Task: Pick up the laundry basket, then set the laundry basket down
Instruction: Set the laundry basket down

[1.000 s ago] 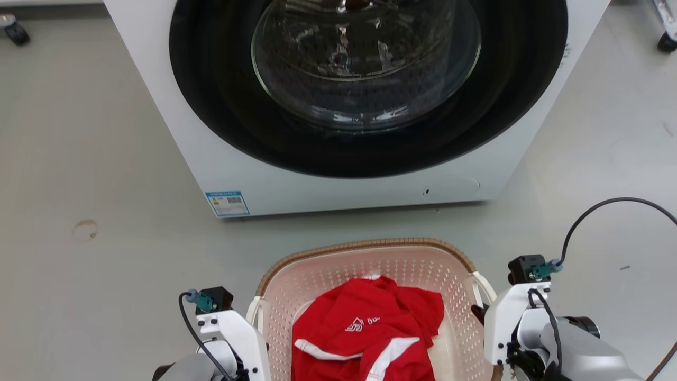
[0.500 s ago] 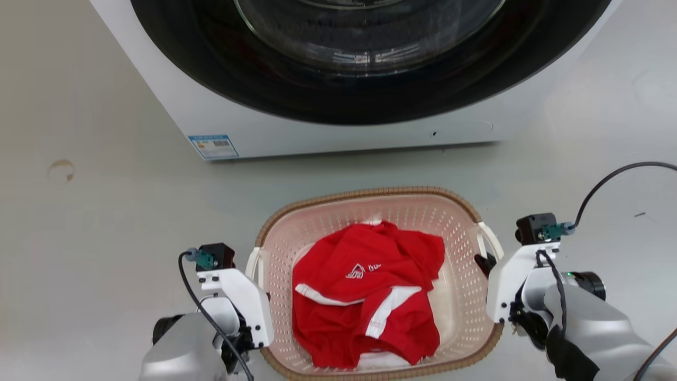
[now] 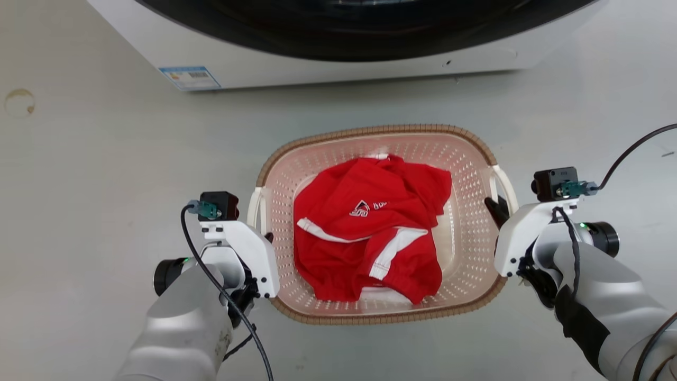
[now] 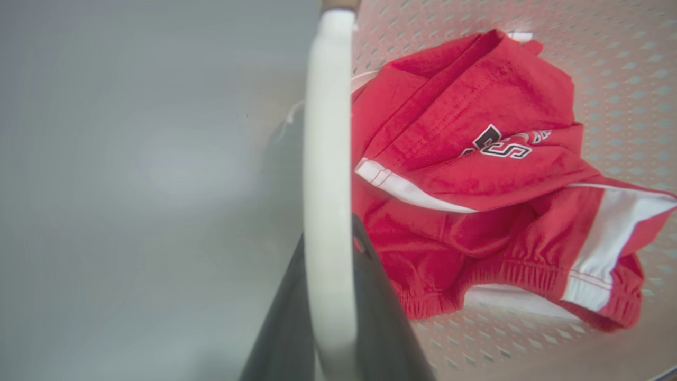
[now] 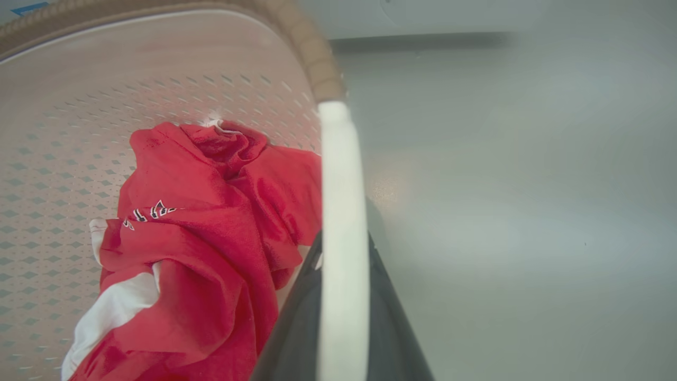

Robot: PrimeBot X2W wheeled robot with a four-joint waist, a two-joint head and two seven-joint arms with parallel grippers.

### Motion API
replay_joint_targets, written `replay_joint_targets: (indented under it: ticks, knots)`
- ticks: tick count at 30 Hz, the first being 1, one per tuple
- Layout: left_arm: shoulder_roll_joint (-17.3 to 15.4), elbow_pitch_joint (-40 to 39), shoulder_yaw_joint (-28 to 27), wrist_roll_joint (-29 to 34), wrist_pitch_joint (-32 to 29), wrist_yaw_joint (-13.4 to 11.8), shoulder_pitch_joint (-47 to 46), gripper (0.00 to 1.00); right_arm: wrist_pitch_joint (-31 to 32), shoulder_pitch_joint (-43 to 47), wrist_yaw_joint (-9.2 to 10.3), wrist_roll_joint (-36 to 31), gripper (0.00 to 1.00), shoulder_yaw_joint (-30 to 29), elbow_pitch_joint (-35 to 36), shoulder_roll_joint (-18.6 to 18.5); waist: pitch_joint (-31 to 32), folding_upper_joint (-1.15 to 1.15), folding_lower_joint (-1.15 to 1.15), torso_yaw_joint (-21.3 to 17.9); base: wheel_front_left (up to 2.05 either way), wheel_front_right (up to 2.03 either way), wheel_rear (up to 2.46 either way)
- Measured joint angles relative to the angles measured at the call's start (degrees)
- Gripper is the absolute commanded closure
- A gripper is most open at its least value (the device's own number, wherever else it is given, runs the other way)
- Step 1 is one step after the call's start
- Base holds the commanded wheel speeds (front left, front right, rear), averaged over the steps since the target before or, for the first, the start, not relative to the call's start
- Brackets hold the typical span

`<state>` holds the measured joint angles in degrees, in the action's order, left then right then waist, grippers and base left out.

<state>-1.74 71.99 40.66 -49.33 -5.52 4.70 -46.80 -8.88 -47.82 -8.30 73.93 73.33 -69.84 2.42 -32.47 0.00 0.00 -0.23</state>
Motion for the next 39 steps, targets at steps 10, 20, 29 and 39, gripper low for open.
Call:
replay_joint_targets:
  ticks: [10, 20, 29, 39]
  knots:
    - [0.3, 0.4, 0.4, 0.8, 3.4, -0.7, -4.6, 1.0, -3.5, -3.9, 0.0, -0.8, 1.0, -0.1, 0.1, -0.6, -7.7, 0.0, 0.0, 0.5, 0.0, 0.0, 0.0]
    - [0.2, 0.5, 0.4, 0.9, 5.3, -1.5, -9.8, 1.0, -4.8, -8.9, 0.0, -2.5, 1.0, -1.4, 0.1, -1.0, -14.9, 0.0, 0.0, 1.2, 0.0, 0.0, 0.0]
    - [0.0, 0.3, 1.0, 1.5, 6.2, -1.9, -13.8, 1.0, -5.3, -12.2, 0.03, -6.2, 1.0, -5.5, 0.4, -1.7, -19.7, 0.0, 0.0, 1.5, 0.0, 0.0, 0.0]
    - [0.0, -0.3, 1.4, 2.0, 7.3, -1.9, -16.1, 1.0, -5.8, -13.0, 0.03, -10.4, 1.0, -9.8, 0.8, -2.3, -21.1, 0.0, 0.0, 1.7, 0.0, 0.0, 0.0]
